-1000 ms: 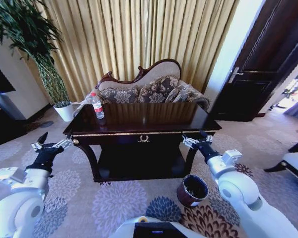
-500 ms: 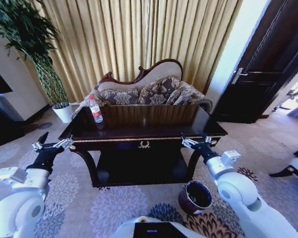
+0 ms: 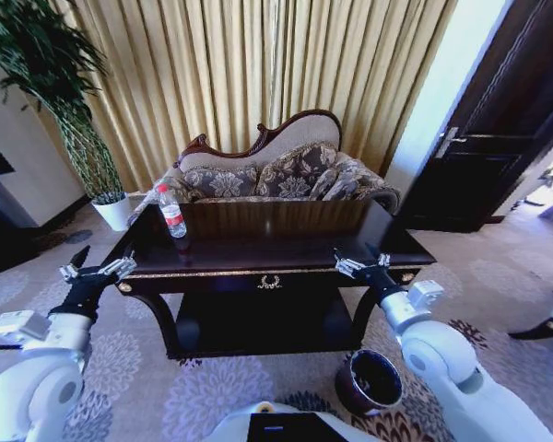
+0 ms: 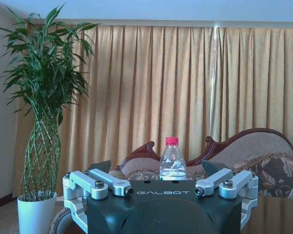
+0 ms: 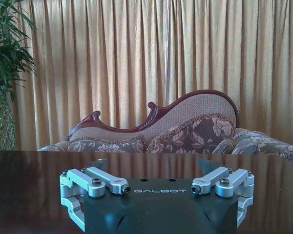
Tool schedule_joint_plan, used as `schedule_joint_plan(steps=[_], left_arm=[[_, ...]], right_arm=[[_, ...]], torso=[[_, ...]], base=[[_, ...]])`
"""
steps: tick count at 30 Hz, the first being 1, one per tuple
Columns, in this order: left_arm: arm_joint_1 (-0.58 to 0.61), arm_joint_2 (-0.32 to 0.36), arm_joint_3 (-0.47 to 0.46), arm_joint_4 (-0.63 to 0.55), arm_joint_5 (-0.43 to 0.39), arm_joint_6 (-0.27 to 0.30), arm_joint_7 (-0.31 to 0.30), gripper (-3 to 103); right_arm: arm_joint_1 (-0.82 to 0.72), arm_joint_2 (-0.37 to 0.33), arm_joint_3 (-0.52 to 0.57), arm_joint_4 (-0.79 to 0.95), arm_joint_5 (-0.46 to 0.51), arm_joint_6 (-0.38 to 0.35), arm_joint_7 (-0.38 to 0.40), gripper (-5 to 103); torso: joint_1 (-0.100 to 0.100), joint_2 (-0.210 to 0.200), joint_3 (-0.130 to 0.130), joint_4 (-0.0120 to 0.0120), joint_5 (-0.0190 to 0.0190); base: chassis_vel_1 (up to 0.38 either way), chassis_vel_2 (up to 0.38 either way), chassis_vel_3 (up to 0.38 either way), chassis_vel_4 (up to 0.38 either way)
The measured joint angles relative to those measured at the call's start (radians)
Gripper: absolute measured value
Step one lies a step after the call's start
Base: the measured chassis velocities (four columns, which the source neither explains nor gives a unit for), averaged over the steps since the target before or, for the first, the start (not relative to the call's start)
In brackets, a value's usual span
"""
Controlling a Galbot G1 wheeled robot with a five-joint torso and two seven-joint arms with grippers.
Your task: Move to the front of the table and place the trash on the table into the trash bin.
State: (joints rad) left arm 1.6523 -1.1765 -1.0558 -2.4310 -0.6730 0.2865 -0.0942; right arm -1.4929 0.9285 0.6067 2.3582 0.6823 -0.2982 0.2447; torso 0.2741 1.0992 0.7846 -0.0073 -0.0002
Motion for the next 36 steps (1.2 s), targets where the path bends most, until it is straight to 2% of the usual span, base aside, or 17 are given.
schedule_joint_plan(steps=[11, 18, 26, 30, 34, 36], left_arm=[[0.0, 0.004, -0.008, 0.011, 0.0, -0.001, 0.0, 100], [-0.033, 0.03, -0.003, 0.066, -0.008, -0.001, -0.009, 100], [-0.093, 0.09, 0.023, 0.188, -0.023, -0.007, -0.01, 100], [-0.155, 0.14, 0.056, 0.266, -0.038, -0.009, -0.025, 100], [-0.215, 0.186, 0.1, 0.321, -0.046, 0.019, -0.043, 100], [-0.258, 0.214, 0.141, 0.348, -0.058, 0.051, -0.087, 100]], right_arm=[[-0.005, 0.015, -0.01, -0.003, -0.029, 0.003, 0.001, 100], [-0.002, 0.017, -0.016, -0.013, -0.037, 0.02, 0.002, 100], [-0.008, 0.017, -0.011, -0.012, -0.037, 0.024, 0.002, 100], [-0.007, 0.017, -0.015, -0.014, -0.039, 0.024, 0.002, 100], [-0.006, 0.016, -0.02, -0.017, -0.042, 0.024, 0.002, 100], [-0.005, 0.014, -0.021, -0.02, -0.044, 0.024, 0.002, 100]], torso=[[0.0, 0.0, 0.0, 0.0, -0.0001], [0.0, 0.0, 0.0, -0.0001, -0.0001], [0.0, 0.0, 0.0, 0.0, -0.0003], [0.0, 0.0, 0.0, -0.0001, -0.0001], [0.0, 0.0, 0.0, -0.0002, -0.0001], [0.0, 0.0, 0.0, 0.0001, -0.0001]], base=[[-0.054, 0.056, 0.058, -0.063], [0.0, 0.0, 0.0, 0.0], [0.0, 0.0, 0.0, 0.0], [0.0, 0.0, 0.0, 0.0], [0.0, 0.0, 0.0, 0.0], [0.0, 0.0, 0.0, 0.0]])
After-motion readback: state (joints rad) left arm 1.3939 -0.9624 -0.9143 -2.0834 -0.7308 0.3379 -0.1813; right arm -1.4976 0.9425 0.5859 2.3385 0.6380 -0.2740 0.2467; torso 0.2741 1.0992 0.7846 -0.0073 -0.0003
